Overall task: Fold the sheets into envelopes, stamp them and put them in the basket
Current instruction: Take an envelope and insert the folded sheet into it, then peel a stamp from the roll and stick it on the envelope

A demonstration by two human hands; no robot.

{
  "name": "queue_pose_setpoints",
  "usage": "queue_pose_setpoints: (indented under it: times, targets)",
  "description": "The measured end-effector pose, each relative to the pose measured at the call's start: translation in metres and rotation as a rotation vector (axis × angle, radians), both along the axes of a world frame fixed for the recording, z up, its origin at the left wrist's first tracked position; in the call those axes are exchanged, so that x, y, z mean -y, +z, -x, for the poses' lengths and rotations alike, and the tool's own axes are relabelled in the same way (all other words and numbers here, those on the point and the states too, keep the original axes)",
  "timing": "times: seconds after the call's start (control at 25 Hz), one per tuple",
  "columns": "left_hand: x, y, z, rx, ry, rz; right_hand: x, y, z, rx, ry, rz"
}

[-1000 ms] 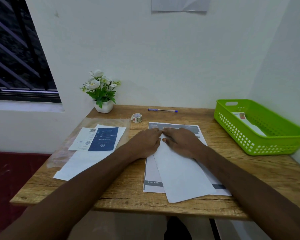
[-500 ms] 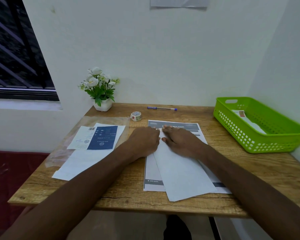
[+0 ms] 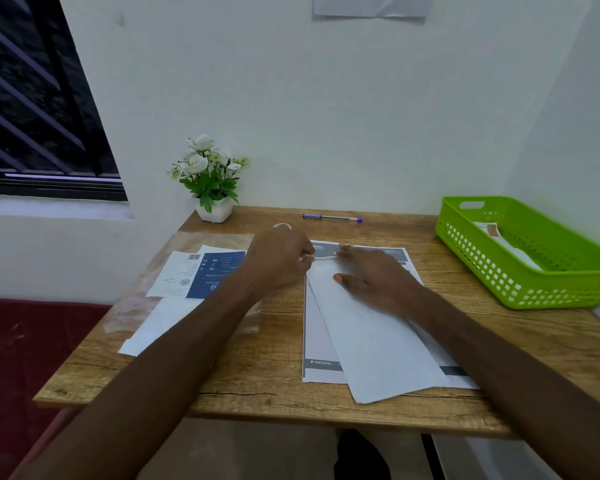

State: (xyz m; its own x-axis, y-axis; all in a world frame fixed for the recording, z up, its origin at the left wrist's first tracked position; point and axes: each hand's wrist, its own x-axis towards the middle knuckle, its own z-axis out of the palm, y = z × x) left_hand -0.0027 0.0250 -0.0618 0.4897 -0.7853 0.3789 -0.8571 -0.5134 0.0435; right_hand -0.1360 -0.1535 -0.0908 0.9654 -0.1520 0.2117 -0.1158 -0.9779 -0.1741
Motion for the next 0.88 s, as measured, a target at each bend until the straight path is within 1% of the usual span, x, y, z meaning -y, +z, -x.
queue_pose_setpoints:
  times: [0.08, 0.16, 0.32, 0.44, 0.52, 0.6, 0.76, 0.88]
  targets:
    - [-0.009, 0.006, -0.015, 0.006, 0.053, 0.110, 0.001, 0.004, -0.002, 0.104, -0.005, -0.049]
    - [-0.020, 0.007, -0.032, -0.008, 0.128, 0.189, -0.002, 0.009, -0.009, 0.168, -0.004, -0.076]
    - [-0.031, -0.001, -0.059, -0.078, 0.255, 0.246, -0.022, 0.021, -0.038, 0.161, 0.032, -0.052]
    - [-0.032, -0.007, -0.066, -0.137, 0.295, 0.264, -0.036, 0.033, -0.078, 0.192, -0.003, -0.026]
    - [-0.033, -0.008, -0.070, -0.155, 0.303, 0.294, -0.044, 0.039, -0.105, 0.209, -0.046, -0.068]
    - [-0.032, -0.009, -0.070, -0.161, 0.292, 0.308, -0.050, 0.038, -0.125, 0.194, -0.067, -0.115]
    - [-0.031, -0.009, -0.069, -0.162, 0.255, 0.339, -0.054, 0.022, -0.141, 0.093, -0.077, -0.068]
    - [-0.032, -0.009, -0.071, -0.230, 0.257, 0.366, -0.046, 0.021, -0.142, 0.079, -0.057, -0.173]
